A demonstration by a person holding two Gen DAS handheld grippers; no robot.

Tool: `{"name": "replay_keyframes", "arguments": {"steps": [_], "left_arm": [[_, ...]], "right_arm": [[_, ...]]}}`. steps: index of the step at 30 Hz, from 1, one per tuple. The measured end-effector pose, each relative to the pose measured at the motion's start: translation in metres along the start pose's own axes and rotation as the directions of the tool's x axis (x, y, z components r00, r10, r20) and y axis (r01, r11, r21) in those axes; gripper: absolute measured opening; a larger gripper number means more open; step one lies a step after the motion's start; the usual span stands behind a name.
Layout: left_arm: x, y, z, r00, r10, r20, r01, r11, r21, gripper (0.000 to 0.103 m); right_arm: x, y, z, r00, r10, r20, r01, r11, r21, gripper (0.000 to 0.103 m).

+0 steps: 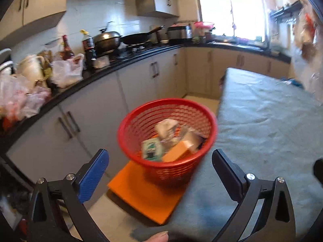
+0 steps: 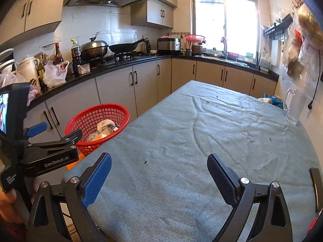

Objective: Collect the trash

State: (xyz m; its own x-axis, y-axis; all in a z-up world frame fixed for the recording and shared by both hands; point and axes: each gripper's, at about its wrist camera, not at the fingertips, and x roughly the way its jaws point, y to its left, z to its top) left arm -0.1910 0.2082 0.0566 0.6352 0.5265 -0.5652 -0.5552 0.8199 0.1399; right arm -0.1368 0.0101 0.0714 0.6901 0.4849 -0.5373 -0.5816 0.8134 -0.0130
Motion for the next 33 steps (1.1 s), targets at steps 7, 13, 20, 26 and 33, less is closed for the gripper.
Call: {"name": "replay_keyframes", "arguments": {"steps": [7,13,20,26,33], "left_arm": [[-0.004,0.012,-0.010,0.999,0.045,0.018,-0.045,0.999,-0.005,0.102],[-0.004,0.014,-0.009,0.999,0.035,0.017,-0.035,0.999,-0.002,0.102],[-0.005,0.013,-0.009,0.999,0.043,0.027,-0.043,0.999,0.001,0.102],[-0.006,0.012,-0.009,0.999,0.045,0.026,-0.045,0.999,0.005,0.102],[-0.006,0.012,-0.009,0.999,0.045,0.026,-0.046,0.999,0.004,0.102]], "right_arm": [[-0.004,0.011,-0.001,1.000,-0.012,0.011,0.012,0.999,-0.044,0.100],[-0.003,0.015,-0.002,1.000,-0.017,0.005,0.018,0.999,-0.052,0.100],[-0.002,0.015,-0.003,1.000,-0.017,0.002,0.017,0.998,-0.057,0.100],[-0.001,0.015,-0.003,1.000,-0.018,-0.001,0.018,0.998,-0.058,0.100],[0.001,0.014,-0.004,1.000,-0.015,-0.009,0.014,0.998,-0.064,0.100]]}}
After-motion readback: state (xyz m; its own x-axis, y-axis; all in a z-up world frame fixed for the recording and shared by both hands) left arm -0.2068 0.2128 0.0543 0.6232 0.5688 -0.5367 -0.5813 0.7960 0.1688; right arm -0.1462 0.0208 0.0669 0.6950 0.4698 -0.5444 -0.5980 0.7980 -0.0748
